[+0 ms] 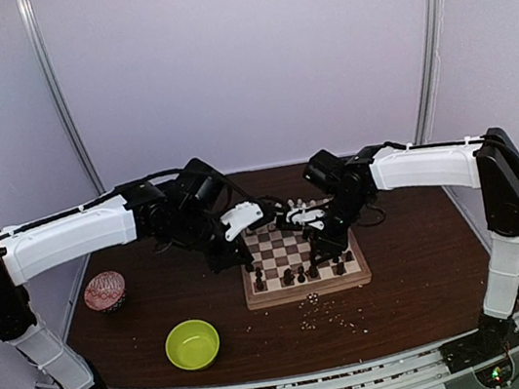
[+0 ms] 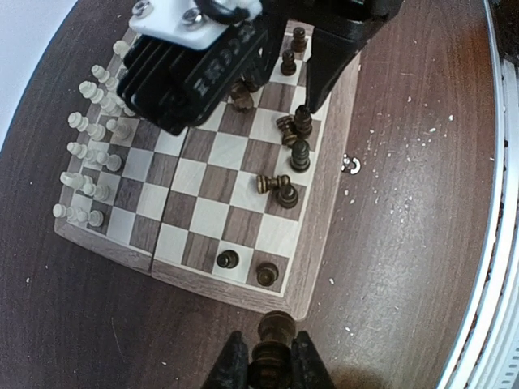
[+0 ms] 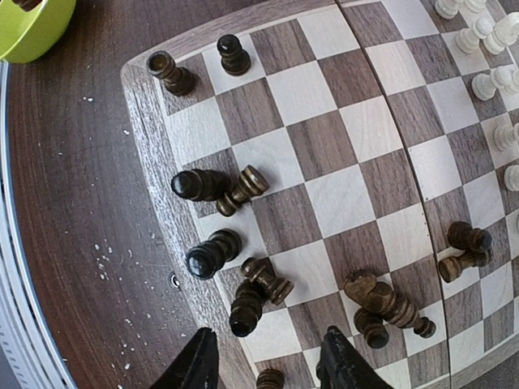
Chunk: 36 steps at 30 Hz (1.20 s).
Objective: Set up the chess pieces on the board
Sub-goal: Move the bishop to c8.
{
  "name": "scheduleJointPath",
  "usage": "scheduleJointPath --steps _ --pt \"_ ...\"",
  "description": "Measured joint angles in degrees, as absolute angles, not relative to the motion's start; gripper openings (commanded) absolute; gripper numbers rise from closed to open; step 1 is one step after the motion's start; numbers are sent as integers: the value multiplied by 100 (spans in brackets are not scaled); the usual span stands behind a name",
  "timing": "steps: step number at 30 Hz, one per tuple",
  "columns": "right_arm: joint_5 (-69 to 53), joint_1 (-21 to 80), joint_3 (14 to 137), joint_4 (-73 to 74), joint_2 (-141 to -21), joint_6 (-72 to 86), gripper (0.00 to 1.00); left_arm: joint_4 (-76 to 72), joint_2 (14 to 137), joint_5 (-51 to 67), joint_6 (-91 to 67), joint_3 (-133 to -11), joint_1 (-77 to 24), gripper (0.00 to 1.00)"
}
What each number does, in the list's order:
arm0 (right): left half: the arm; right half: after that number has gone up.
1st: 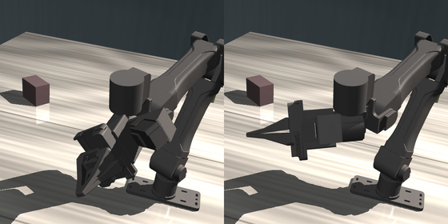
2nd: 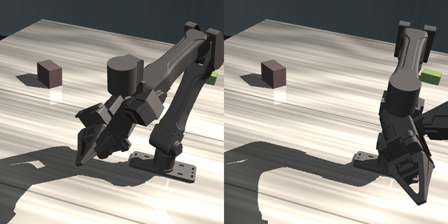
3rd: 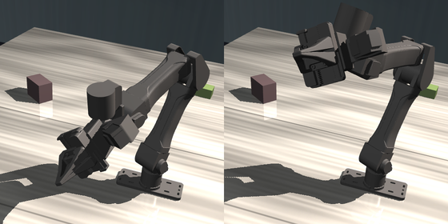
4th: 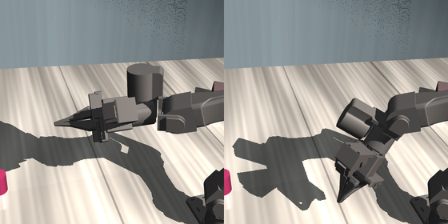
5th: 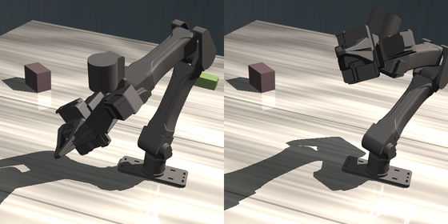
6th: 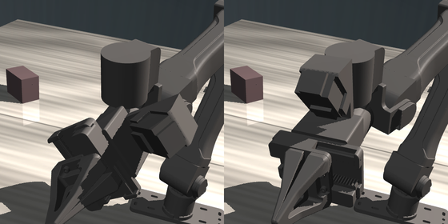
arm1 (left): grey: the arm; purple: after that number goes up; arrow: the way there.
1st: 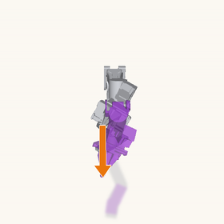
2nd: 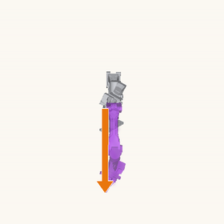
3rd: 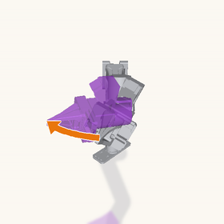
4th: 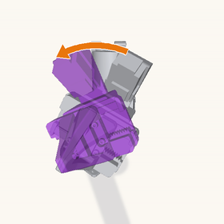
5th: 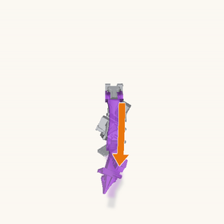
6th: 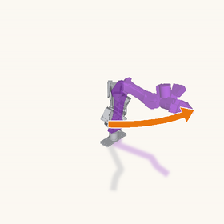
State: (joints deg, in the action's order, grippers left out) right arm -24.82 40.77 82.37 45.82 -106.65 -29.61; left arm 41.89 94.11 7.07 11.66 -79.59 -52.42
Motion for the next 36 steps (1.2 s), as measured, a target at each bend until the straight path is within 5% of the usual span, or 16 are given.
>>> scheduleJointPath --steps 7,18,36 --pt "-2423 4206 8342 4698 -10912 -2961 41 4185 9411 709 1144 -7937 -5242 15" --pt "-2338 4241 8416 4818 -11028 -2915 10 4187 9494 816 1146 -8027 -5242 15" --pt "-2088 4058 7776 4772 -10464 -2902 9 4051 10346 1197 1188 -8949 -5358 15"
